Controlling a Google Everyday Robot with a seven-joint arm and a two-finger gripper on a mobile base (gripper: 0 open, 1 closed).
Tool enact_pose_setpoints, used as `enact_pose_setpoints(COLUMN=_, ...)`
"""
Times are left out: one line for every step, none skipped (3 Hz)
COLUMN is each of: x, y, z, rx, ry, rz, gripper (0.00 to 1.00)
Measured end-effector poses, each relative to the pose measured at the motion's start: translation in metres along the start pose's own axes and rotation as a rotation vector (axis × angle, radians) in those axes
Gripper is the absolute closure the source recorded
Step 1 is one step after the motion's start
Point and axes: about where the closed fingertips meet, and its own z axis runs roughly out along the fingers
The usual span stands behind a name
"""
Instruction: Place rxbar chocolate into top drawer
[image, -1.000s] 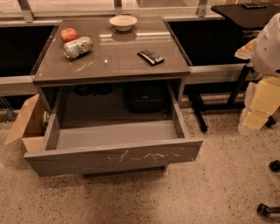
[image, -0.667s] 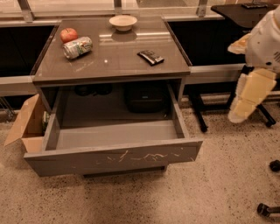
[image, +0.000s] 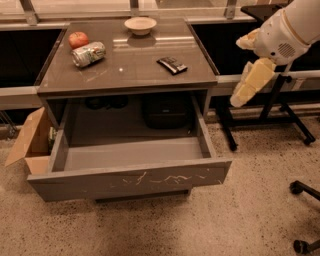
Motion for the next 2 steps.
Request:
enact_pose_setpoints(x=-0.0149, y=-0.0381, z=0.044, rx=0.006, ry=-0.176, rz=0.101, gripper=0.0)
enact_pose_setpoints(x=-0.016, y=-0.0404, z=0.0476, rx=0.005, ry=-0.185, rz=0.098, gripper=0.0)
